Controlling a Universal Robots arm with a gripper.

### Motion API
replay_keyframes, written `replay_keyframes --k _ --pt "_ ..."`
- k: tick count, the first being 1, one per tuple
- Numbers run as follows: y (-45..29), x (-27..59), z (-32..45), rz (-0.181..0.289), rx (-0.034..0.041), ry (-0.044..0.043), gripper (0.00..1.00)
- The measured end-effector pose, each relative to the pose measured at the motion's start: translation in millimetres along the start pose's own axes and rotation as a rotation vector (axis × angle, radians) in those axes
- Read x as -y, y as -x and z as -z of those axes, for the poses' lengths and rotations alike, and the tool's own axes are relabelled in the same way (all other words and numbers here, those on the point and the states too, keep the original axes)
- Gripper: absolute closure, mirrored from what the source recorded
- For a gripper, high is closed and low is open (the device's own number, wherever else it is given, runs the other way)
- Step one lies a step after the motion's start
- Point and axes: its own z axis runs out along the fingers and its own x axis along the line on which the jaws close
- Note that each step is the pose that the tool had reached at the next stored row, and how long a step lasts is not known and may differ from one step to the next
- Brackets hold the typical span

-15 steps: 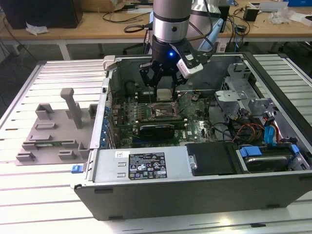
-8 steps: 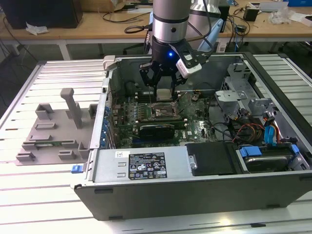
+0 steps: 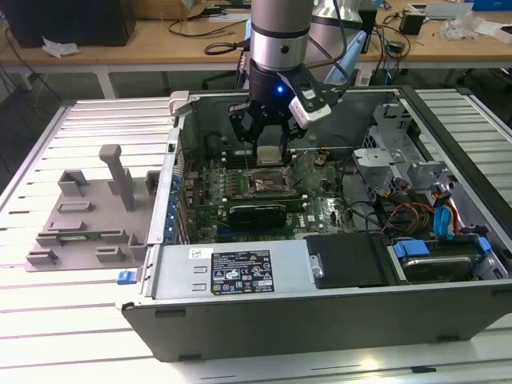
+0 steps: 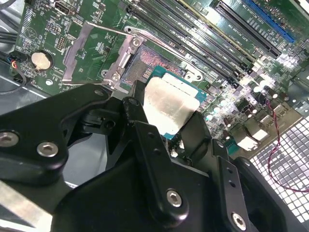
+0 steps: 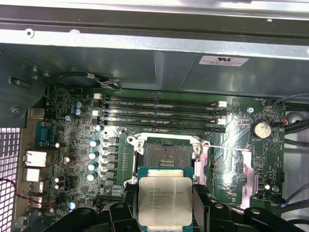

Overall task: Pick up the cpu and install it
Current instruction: 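Place the cpu into insertion slot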

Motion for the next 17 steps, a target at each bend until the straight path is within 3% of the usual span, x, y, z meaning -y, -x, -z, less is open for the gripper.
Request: replay_keyframes --k 5,8,11,17 --pt "0.0 0.0 -0.2 -0.017 0.0009 0.0005 0.46" --pt "0.0 0.0 -0.2 -0.075 0.0039 0.0021 0.46" --pt "0.0 0.0 -0.2 -0.169 0.0088 0.0047 0.46" --pt "0.0 0.0 -0.2 -0.283 0.0147 0.0077 0.46"
